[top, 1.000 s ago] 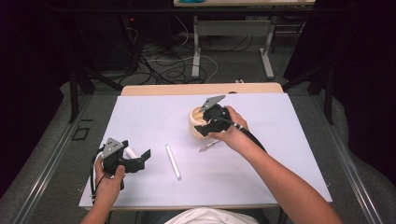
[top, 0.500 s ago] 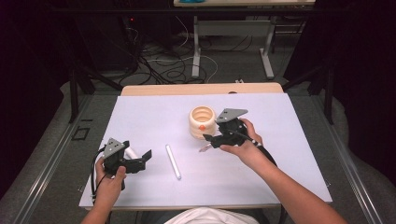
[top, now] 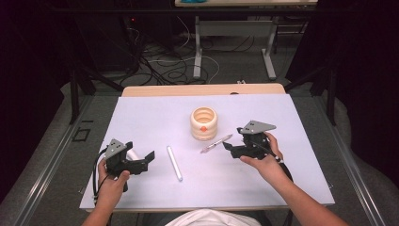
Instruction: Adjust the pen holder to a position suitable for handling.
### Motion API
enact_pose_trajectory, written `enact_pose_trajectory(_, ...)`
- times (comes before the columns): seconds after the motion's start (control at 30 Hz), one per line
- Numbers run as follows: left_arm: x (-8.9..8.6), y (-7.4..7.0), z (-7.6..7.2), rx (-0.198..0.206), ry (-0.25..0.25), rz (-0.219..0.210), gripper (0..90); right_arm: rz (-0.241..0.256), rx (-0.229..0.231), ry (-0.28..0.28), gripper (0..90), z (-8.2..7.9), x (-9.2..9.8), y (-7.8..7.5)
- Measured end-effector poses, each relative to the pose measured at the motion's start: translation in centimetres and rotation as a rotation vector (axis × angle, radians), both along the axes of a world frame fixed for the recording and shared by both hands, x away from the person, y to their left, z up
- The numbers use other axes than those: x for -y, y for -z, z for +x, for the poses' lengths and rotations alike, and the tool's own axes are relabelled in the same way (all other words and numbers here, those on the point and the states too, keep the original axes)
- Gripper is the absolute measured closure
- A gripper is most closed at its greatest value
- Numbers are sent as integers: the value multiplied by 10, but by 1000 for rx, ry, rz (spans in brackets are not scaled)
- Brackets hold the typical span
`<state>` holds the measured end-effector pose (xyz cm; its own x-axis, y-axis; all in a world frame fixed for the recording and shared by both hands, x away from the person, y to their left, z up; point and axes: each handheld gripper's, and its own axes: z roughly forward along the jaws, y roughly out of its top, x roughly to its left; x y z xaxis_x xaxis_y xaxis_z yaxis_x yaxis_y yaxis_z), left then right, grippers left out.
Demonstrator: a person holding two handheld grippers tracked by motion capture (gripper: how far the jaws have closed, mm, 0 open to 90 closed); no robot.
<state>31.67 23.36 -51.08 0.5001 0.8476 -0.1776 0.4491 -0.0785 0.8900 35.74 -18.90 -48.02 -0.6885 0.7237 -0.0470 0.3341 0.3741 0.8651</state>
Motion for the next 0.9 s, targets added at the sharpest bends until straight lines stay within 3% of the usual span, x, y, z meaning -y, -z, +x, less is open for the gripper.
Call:
enact_pose_trajectory(0.33,7,-1,0,-10,25,21,3,-5,-21,51,227,-1,21,24)
enact_pose_trajectory(0.57,7,-1,3,-56,0,16,45,9,-22,74,237,3,26,35)
enact_pose_trajectory(0.67,5,-2,4,-95,-32,-14,101,-5,-24,68,239,4,26,38)
enact_pose_trajectory(0.73,5,-4,5,-131,-68,-64,161,3,-35,74,241,3,25,39)
enact_pose_trajectory(0.83,7,-6,11,-189,-105,-132,161,0,-45,59,245,2,24,37)
enact_pose_trajectory(0.9,9,-7,14,-222,-116,-145,161,4,-45,55,245,1,22,36)
